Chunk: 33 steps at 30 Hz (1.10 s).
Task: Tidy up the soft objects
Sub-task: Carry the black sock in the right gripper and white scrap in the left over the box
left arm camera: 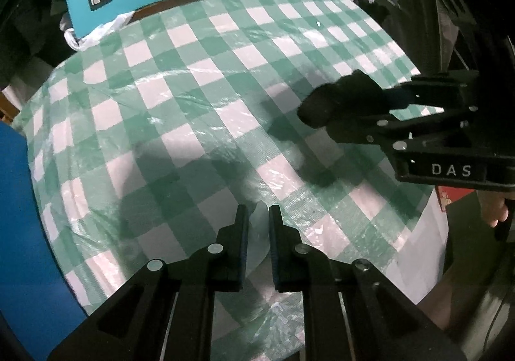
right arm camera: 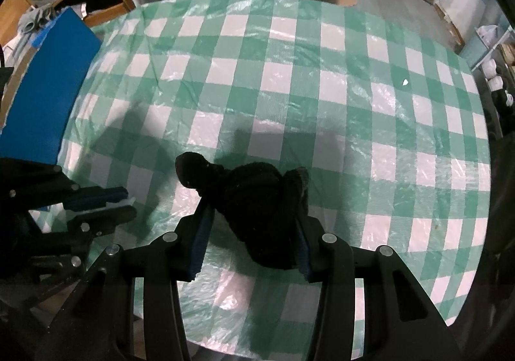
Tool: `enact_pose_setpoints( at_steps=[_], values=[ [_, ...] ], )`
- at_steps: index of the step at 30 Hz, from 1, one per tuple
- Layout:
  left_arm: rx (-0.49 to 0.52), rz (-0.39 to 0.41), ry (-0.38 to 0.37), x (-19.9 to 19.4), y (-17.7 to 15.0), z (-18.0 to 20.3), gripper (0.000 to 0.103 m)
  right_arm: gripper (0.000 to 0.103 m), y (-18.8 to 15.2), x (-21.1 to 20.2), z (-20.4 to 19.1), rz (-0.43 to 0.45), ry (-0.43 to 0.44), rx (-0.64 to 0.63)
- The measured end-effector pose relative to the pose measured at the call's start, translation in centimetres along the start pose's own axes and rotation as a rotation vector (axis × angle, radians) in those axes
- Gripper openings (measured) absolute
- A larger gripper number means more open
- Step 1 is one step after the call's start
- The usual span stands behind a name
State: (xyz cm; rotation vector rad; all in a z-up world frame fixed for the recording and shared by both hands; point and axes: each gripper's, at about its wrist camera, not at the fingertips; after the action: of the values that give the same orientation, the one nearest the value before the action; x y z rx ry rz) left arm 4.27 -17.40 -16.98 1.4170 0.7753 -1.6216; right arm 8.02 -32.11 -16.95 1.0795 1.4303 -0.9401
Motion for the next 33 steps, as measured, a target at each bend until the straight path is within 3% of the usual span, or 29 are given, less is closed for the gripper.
enact_pose_setpoints(
  at_steps=[15,33],
  values=[
    [-0.028,0.088,0.003,-4.2,-0.4,-0.5,0.012,0.045,-0.7,-3.1,-1.5,0.064,0.0,-0.016],
    [-0.046,0.184,0.084,-9.6,-1.2,-0.6,0.012,0.045,-1.2,-7.4,-4.2,0.152,0.004,-0.061]
  ],
)
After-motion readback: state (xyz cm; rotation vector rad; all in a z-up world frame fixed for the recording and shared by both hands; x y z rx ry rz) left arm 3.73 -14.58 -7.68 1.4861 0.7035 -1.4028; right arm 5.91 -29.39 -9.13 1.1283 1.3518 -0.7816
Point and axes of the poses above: each gripper's, at about its wrist camera, not at the fingertips, and x roughly the way its jaws point, z to its right, y to its top, and after that the axes turned 14 degrees about -z, right-handed
